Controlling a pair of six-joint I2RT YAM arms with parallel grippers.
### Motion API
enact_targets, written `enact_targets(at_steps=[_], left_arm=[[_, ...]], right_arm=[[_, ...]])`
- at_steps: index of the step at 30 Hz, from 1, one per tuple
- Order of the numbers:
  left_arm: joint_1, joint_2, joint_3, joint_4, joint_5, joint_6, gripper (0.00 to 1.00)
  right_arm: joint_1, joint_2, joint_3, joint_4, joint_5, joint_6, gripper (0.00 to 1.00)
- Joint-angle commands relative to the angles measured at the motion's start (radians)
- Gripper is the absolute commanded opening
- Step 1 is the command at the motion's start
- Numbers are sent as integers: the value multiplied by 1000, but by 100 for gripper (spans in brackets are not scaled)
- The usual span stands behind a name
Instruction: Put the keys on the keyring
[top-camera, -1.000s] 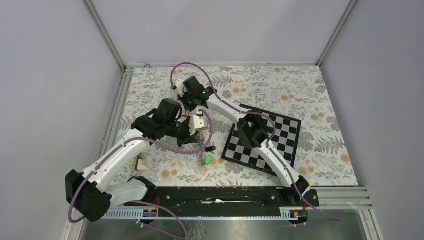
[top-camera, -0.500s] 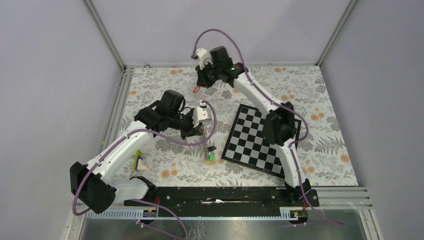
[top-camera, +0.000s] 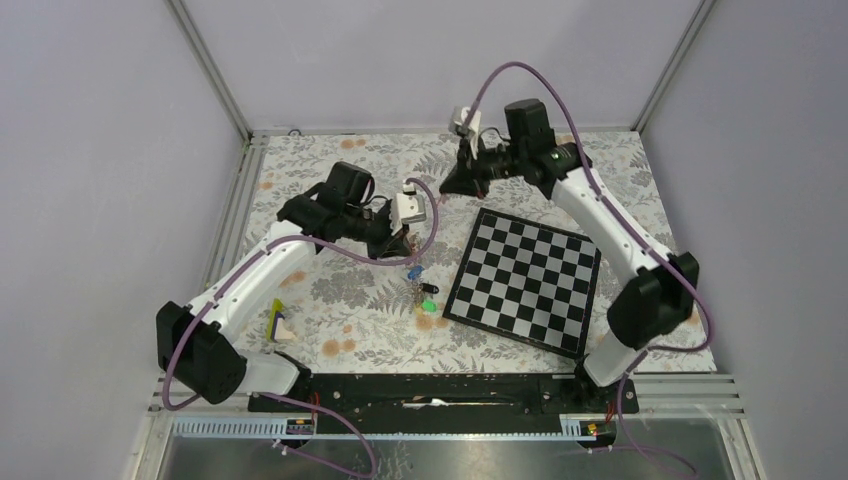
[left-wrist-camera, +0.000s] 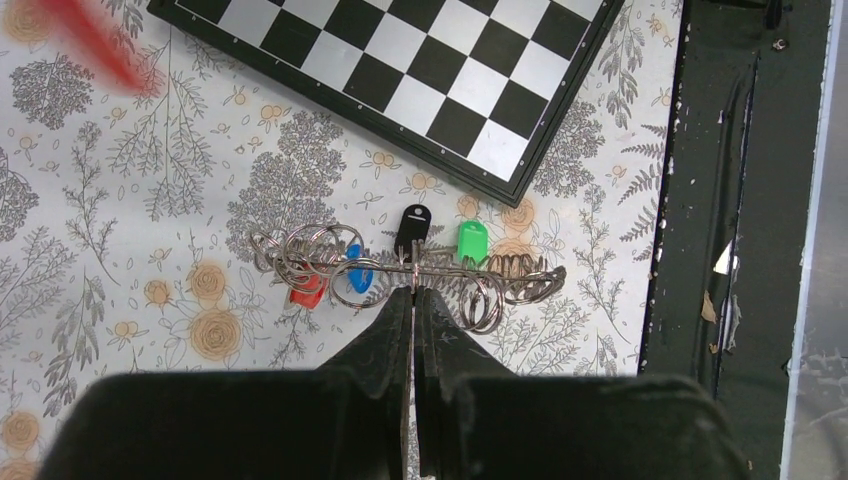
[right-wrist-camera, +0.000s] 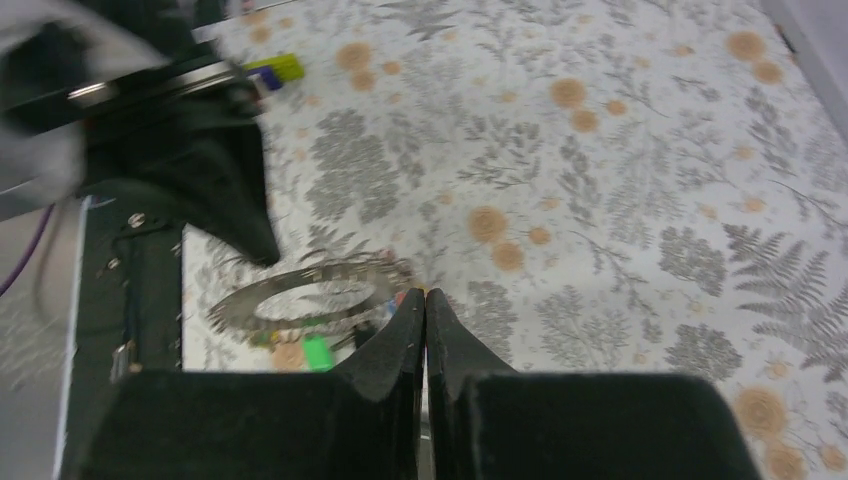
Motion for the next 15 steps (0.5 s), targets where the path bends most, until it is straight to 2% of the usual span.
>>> enact_targets(at_steps=[1,7,15], left_arm=[[4,24,74,50,83,2,0],[4,62,121,50,133,-3,0],[4,125,188,50,216,-16,0]], right_arm=[[-2,-147,-137,-16,-146,-132,2],[-1,-252,-262,-4,-156,-159,0],[-2,-330,-412,117,-245,-97,0]])
